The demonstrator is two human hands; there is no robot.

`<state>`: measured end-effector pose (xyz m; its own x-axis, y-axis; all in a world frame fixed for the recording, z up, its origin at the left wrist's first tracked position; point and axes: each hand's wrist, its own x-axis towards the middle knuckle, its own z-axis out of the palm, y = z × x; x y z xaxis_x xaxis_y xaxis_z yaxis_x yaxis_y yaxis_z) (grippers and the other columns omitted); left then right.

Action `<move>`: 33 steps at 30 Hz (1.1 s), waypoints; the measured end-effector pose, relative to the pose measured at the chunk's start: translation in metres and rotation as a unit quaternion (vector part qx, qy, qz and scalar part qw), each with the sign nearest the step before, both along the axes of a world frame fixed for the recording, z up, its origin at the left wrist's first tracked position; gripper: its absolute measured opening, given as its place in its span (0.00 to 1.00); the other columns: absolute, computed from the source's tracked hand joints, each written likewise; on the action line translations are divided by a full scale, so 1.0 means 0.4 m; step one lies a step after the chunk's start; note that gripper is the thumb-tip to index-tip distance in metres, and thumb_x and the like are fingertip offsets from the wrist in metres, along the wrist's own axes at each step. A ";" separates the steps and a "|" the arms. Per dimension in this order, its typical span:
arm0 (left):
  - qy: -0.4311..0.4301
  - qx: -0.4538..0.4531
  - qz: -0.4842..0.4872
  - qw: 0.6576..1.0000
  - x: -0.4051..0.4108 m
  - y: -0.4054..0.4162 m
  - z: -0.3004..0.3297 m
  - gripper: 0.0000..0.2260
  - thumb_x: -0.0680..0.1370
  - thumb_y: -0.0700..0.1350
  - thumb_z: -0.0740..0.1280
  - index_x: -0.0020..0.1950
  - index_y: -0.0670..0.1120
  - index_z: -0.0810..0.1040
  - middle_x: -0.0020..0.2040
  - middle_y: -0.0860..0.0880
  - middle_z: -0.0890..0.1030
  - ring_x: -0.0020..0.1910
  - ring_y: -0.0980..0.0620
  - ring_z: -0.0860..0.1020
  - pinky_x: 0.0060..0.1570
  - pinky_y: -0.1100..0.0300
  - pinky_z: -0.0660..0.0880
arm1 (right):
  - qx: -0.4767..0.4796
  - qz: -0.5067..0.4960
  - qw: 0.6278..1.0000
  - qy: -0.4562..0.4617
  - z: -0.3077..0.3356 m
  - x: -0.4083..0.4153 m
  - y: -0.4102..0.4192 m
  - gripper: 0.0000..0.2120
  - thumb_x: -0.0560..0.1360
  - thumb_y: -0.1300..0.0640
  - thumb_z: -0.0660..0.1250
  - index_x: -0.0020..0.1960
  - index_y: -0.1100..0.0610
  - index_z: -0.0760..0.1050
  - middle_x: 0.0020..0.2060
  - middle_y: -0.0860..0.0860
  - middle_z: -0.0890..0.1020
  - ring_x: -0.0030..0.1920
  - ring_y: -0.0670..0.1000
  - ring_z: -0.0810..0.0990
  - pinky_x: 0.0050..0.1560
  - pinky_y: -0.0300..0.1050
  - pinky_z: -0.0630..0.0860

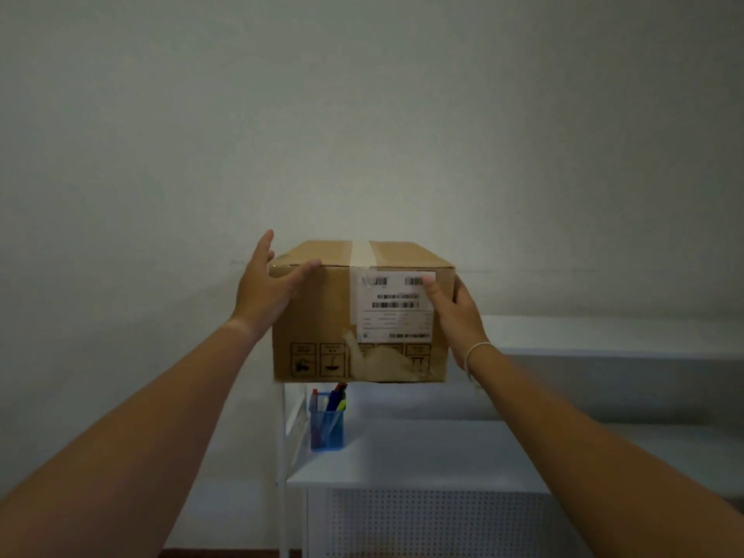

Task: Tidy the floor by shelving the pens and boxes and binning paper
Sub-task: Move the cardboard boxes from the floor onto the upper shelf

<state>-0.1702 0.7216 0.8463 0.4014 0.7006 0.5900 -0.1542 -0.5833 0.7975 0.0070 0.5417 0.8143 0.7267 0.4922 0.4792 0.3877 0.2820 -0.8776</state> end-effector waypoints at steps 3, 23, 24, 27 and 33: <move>0.023 0.019 -0.025 0.999 -0.006 0.045 -0.035 0.39 0.69 0.57 0.72 0.75 0.57 0.55 0.68 0.48 0.70 0.62 0.47 0.72 0.56 0.51 0.75 | -0.008 -0.015 1.000 -0.004 0.004 -0.005 0.044 0.25 0.70 0.36 0.63 0.63 0.46 0.71 0.51 0.44 0.80 0.50 0.47 0.78 0.38 0.36 0.74; 0.026 -0.020 -0.005 0.999 0.085 0.131 -0.246 0.15 0.76 0.42 0.67 0.62 0.41 0.73 0.51 0.49 0.79 0.43 0.62 0.77 0.33 0.78 0.73 | -0.151 -0.046 0.987 -0.011 0.033 0.054 0.143 0.27 0.73 0.37 0.58 0.69 0.46 0.65 0.62 0.51 0.78 0.59 0.56 0.78 0.56 0.53 0.77; 0.028 -0.026 -0.001 0.999 0.083 0.127 -0.244 0.15 0.76 0.42 0.67 0.62 0.42 0.73 0.51 0.49 0.79 0.43 0.60 0.77 0.33 0.76 0.73 | -0.156 -0.050 0.986 -0.012 0.035 0.051 0.142 0.26 0.73 0.36 0.58 0.68 0.47 0.67 0.61 0.51 0.79 0.59 0.56 0.78 0.56 0.53 0.77; 0.030 -0.050 0.013 0.998 0.080 0.112 -0.241 0.15 0.76 0.44 0.68 0.62 0.44 0.73 0.51 0.51 0.78 0.44 0.58 0.76 0.35 0.74 0.71 | -0.173 -0.086 0.981 -0.028 0.036 0.041 0.134 0.25 0.73 0.36 0.58 0.64 0.50 0.72 0.58 0.51 0.80 0.54 0.55 0.79 0.54 0.52 0.77; 0.059 -0.070 0.050 0.995 0.053 0.043 -0.251 0.16 0.74 0.41 0.67 0.62 0.46 0.72 0.52 0.50 0.78 0.50 0.51 0.76 0.45 0.61 0.69 | -0.342 -0.111 0.930 -0.082 -0.067 0.039 0.033 0.25 0.75 0.50 0.63 0.69 0.57 0.67 0.64 0.55 0.75 0.49 0.52 0.76 0.42 0.39 0.69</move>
